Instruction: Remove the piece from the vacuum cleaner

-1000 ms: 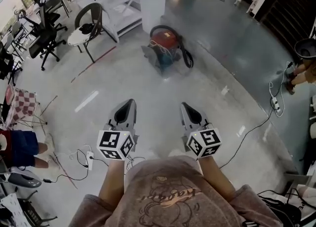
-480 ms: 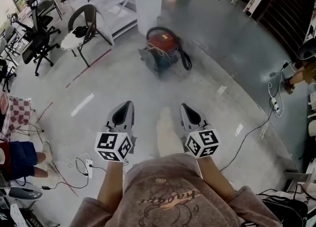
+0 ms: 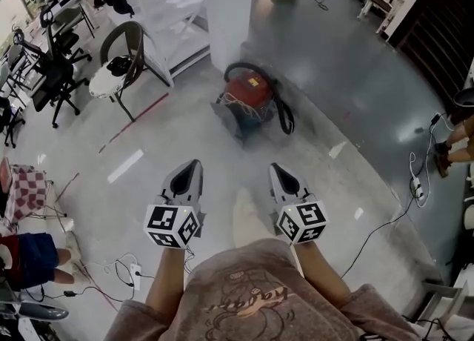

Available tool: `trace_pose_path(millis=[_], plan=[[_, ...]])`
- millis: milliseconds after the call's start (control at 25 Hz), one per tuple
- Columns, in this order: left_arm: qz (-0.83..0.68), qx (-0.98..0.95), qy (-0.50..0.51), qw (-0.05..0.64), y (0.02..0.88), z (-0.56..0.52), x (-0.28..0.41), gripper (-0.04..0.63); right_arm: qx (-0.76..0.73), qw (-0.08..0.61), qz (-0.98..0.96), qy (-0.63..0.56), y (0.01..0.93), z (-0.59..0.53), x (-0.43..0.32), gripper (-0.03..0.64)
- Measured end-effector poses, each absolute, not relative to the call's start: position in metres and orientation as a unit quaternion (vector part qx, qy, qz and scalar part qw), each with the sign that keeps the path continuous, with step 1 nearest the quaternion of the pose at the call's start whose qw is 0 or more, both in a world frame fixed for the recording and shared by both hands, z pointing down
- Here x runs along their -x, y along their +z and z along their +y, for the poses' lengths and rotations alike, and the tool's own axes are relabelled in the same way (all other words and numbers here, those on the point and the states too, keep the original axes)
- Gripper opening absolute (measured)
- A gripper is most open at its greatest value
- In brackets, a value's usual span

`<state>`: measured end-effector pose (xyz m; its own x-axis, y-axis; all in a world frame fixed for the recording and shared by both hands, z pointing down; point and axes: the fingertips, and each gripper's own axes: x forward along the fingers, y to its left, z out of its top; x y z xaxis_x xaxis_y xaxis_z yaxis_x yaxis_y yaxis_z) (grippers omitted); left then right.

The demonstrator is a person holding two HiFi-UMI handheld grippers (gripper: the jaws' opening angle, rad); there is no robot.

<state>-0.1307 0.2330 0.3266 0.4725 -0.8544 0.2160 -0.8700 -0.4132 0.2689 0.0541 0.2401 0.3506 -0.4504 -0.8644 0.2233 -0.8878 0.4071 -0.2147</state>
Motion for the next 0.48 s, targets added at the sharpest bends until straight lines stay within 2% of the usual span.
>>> trace_pose_path(millis=[480], plan=[[-0.522, -0.835, 0.021, 0.172, 0.31, 0.045, 0.117, -0.005, -0.503, 0.054, -0.849, 0.156, 0.342, 0.052, -0.07, -0.005]])
